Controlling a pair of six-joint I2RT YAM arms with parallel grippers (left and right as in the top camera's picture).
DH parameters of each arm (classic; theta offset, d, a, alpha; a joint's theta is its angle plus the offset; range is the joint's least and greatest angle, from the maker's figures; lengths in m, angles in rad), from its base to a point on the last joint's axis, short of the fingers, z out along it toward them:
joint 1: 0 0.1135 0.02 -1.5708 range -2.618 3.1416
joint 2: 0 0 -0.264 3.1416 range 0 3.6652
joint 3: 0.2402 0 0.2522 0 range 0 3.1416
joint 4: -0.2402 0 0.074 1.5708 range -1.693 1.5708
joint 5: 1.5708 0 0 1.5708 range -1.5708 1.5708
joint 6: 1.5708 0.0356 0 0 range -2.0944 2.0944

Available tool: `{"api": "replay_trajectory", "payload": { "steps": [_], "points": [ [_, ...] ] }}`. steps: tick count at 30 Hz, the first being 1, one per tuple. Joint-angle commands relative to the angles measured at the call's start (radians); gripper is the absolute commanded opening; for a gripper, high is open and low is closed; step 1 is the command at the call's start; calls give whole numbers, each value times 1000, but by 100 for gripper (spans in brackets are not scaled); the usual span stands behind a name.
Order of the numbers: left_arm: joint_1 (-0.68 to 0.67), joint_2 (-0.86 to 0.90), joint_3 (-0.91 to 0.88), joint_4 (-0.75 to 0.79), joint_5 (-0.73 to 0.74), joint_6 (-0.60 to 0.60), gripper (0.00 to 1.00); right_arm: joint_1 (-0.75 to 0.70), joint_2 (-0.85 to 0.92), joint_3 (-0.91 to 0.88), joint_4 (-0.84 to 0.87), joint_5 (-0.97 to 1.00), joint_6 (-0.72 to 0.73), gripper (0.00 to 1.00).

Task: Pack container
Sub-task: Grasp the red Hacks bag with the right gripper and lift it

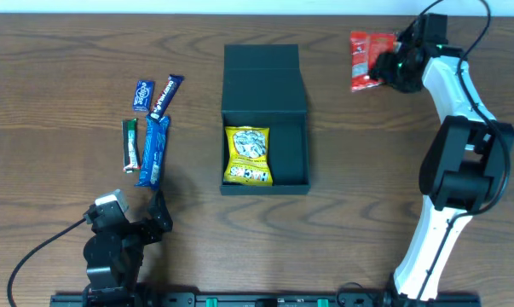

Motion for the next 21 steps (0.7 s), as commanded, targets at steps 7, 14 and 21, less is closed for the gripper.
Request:
{"api": "replay_trajectory", "payload": {
  "steps": [7,14,21],
  "points": [
    [3,-5,-15,-3,3,-4,95,-42,-12,48,37,-10,21,87],
    [3,-5,-15,-4,3,-4,95,-44,20,48,56,-24,23,85],
    [3,-5,-15,-3,3,-5,95,-41,70,48,63,-32,61,86]
  ]
}}
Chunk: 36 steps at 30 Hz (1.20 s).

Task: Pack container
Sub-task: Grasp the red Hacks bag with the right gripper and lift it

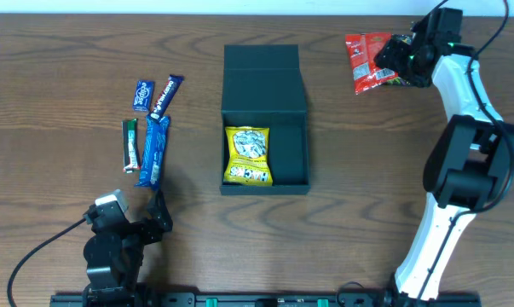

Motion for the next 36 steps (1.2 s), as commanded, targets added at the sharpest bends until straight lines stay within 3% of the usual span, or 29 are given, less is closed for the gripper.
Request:
{"api": "replay_trajectory", "payload": {
  "steps": [1,9,13,22,29,36],
  "points": [
    [3,-5,-15,-3,3,-5,95,-3,36,10,8,-19,33,86],
    [3,-5,-15,-3,3,-4,95,-2,53,10,17,-39,33,70],
    [3,-5,-15,-3,3,-5,95,-2,68,10,17,-75,34,55],
    [3,-5,-15,-3,3,-5,95,-2,69,10,18,-113,33,2],
    [3,-5,-15,-3,3,-5,95,-2,52,91,-19,-208,33,1],
    [3,-5,-15,-3,3,-4,95,30,-70,354,-274,-229,32,1]
  ]
}}
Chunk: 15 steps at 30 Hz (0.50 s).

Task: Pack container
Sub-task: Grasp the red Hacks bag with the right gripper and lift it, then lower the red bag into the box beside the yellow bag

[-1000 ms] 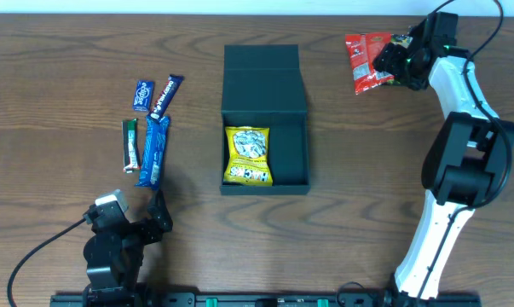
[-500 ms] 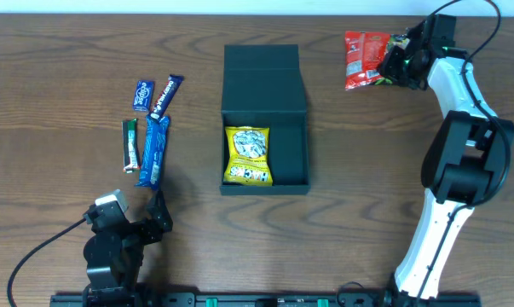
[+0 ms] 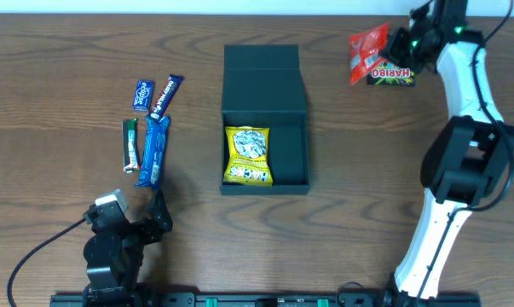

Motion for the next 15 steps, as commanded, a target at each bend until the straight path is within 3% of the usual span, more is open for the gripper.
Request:
{"api": "replay_trajectory", "payload": {
  "steps": [1,15],
  "points": [
    [3,-5,-15,-4,3,-4,95,33,-130,115,-74,-35,-9,1],
    [3,-5,-15,-4,3,-4,95,304,-538,154,-449,-74,-43,1]
  ]
}}
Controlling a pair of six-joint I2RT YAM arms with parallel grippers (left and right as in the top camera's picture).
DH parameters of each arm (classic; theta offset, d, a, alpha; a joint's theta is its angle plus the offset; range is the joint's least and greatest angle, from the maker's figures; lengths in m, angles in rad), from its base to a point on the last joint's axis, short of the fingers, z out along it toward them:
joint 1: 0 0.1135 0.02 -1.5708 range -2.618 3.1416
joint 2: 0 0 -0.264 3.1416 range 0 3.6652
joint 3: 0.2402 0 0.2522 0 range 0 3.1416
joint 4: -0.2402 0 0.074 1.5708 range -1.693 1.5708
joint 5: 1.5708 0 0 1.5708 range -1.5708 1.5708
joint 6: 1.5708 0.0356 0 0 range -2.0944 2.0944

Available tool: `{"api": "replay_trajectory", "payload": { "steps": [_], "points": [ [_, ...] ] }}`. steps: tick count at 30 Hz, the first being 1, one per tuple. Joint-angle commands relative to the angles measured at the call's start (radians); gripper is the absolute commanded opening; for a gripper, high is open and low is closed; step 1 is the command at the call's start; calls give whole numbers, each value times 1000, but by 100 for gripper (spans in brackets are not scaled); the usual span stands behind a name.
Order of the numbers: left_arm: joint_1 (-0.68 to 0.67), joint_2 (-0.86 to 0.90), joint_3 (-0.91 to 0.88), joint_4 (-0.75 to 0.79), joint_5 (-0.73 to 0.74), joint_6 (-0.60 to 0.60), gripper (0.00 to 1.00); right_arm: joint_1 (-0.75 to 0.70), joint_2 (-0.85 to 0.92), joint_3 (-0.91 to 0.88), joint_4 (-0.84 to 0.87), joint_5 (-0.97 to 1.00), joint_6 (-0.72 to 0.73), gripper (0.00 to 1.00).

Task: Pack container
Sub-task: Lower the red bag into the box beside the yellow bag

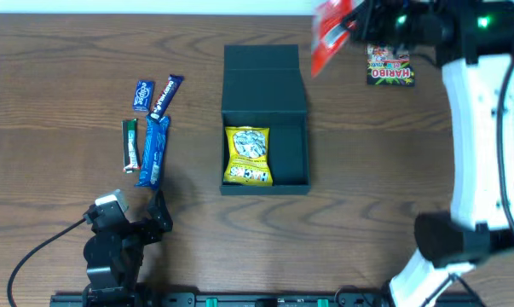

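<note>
The dark open box lies mid-table with its lid folded back. A yellow snack packet fills its left half; the right half shows only dark floor. My right gripper is raised high at the far edge, right of the lid, shut on a red snack packet that hangs blurred below it. A black Haribo packet lies flat on the table under the right arm. My left gripper rests at the near left; its jaws are too small to read.
Several candy bars lie left of the box: a small blue one, a dark blue bar, a green bar and a long blue bar. The white right arm spans the right side.
My right gripper, holding the red packet, has risen and shifted left from over the Haribo packet to beside the box lid. The Haribo packet stayed on the table. The left arm is unchanged.
First my right gripper was at the red packet lying at the far right. Then the packet had shifted slightly under it. Later the red packet was lifted, uncovering the Haribo packet beneath. Now it hangs higher, close to the box lid.
</note>
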Motion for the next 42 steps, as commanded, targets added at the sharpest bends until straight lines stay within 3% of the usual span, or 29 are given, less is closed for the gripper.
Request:
{"api": "replay_trajectory", "payload": {
  "steps": [1,5,9,12,16,20,23,28,42],
  "points": [
    [3,-5,-15,-3,3,-4,95,5,-77,11,-65,-11,-31,1],
    [3,-5,-15,-3,3,-5,95,5,-204,-27,-171,24,-115,2],
    [3,-5,-15,-3,2,-4,95,34,-369,-315,-115,23,-138,2],
    [3,-5,-15,-3,-1,-4,95,43,-484,-657,133,-69,-43,2],
    [3,-5,-15,-3,0,-4,95,116,-521,-1048,637,-229,273,1],
    [3,-5,-15,-3,1,-4,95,166,-513,-1251,913,-236,417,2],
    [3,-5,-15,-3,3,-4,95,225,-504,-1355,1088,-185,528,1],
    [3,-5,-15,-4,3,-4,95,240,-504,-1457,1184,-91,597,2],
    [3,-5,-15,-4,3,-4,95,282,-487,-1567,1214,121,711,1]
  ]
}}
